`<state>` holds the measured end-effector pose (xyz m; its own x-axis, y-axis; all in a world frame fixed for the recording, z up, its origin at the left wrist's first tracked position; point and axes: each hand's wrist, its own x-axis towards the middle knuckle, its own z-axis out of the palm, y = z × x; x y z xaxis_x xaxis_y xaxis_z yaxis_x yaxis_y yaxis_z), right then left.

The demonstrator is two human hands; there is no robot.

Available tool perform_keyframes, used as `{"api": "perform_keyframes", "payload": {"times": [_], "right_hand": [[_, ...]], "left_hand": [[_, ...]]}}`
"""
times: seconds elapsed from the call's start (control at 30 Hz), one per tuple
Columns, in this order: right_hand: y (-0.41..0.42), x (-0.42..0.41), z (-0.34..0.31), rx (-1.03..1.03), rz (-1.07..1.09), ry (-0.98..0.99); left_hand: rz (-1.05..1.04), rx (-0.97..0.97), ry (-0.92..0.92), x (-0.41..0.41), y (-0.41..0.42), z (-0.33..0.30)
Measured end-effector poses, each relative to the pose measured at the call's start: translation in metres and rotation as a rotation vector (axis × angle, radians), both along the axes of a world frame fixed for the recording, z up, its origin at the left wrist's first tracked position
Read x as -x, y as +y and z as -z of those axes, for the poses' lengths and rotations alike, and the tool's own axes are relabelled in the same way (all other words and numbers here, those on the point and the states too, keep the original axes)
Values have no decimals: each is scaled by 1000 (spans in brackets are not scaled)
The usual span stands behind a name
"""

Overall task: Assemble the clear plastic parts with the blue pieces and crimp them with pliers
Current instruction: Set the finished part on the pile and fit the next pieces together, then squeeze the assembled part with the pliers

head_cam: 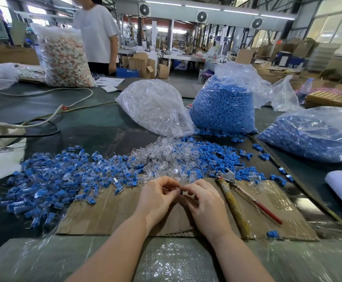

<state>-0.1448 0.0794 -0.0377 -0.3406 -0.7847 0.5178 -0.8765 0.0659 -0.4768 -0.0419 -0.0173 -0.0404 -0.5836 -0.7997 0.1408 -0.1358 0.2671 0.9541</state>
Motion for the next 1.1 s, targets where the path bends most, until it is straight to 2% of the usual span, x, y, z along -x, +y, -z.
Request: {"api": "perform_keyframes", "payload": {"times": [0.2,0.33,0.4,0.47,0.53,0.6,0.67,0.8,0.93,1.03,1.1], "right_hand": [[0,0,-2,-15,31,12],[5,5,-7,-31,271,2],[9,15,-13,-154,484,-6],[16,29,-20,-404,677,-7],[22,41,-25,-650,756,-46],[28,48,-24,-784,749,-81],[31,48,-23,-814,732,-61],[32,42,-22,-723,729,113],[31,37,-31,-664,715,117],[31,35,-38,-591,568,158],[29,30,-45,-538,395,4]], "left_hand": [[-15,-10,-4,0,-2,1],[-23,-114,60,1,-2,1],[-26,-153,90,1,-2,1],[-31,-178,114,0,-3,1],[-36,-229,147,-1,-4,0],[-38,-294,189,0,-4,-1],[-48,-350,227,0,-4,-2],[-58,-447,289,-3,-7,-4],[-80,-487,305,-3,-10,-4],[-96,-512,316,0,-12,-3],[-100,-545,324,0,-13,-3]]}}
